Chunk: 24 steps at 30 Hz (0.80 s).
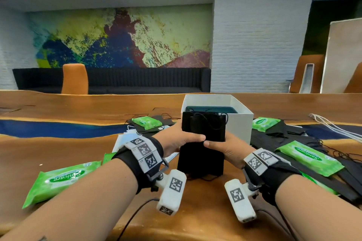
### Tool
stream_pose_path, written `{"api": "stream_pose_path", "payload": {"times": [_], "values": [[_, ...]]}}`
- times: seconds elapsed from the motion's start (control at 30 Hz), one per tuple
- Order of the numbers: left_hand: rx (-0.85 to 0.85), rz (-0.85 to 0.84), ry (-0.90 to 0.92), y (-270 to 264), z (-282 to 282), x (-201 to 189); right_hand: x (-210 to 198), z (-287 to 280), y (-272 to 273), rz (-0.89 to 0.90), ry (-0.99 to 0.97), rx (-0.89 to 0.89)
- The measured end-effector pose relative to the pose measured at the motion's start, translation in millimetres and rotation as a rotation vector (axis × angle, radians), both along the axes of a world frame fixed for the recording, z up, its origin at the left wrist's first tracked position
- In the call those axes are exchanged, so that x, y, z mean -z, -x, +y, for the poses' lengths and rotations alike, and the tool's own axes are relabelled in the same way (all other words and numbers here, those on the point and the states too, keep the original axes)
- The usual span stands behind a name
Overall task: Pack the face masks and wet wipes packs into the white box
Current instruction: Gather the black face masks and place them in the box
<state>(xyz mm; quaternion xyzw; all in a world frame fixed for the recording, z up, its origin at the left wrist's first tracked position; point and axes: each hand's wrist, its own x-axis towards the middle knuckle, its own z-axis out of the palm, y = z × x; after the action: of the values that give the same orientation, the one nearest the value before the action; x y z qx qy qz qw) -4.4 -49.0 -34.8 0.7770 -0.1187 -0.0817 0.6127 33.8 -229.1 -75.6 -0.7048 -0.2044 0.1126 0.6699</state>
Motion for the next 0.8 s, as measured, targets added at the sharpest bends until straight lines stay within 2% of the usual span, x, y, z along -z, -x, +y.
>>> {"api": "stream_pose_path", "payload": {"times": [0.23,0.4,0.5,0.67,0.8], "values": [[0.015,0.053,0.128,-7.7,-6.7,5.7,-0.4,4.6,-0.2,0.038,0.006,-0.018],[0.015,-0.037,0.268,-8.1,-13.7,-0.1,-9.0,12.0,6.9,0.001,-0.102,-0.025],[-0.035,-0.061,0.306,-8.4,-9.5,2.1,-8.5,8.7,4.1,-0.036,-0.038,-0.001],[-0.027,-0.074,0.143,-7.5,-0.6,11.6,1.0,-2.4,-9.5,-0.041,0.037,0.138],[-0.026,-0.105,-0.005,-7.8,0.3,20.1,3.0,0.9,-9.1,-0.065,0.061,0.174]]}}
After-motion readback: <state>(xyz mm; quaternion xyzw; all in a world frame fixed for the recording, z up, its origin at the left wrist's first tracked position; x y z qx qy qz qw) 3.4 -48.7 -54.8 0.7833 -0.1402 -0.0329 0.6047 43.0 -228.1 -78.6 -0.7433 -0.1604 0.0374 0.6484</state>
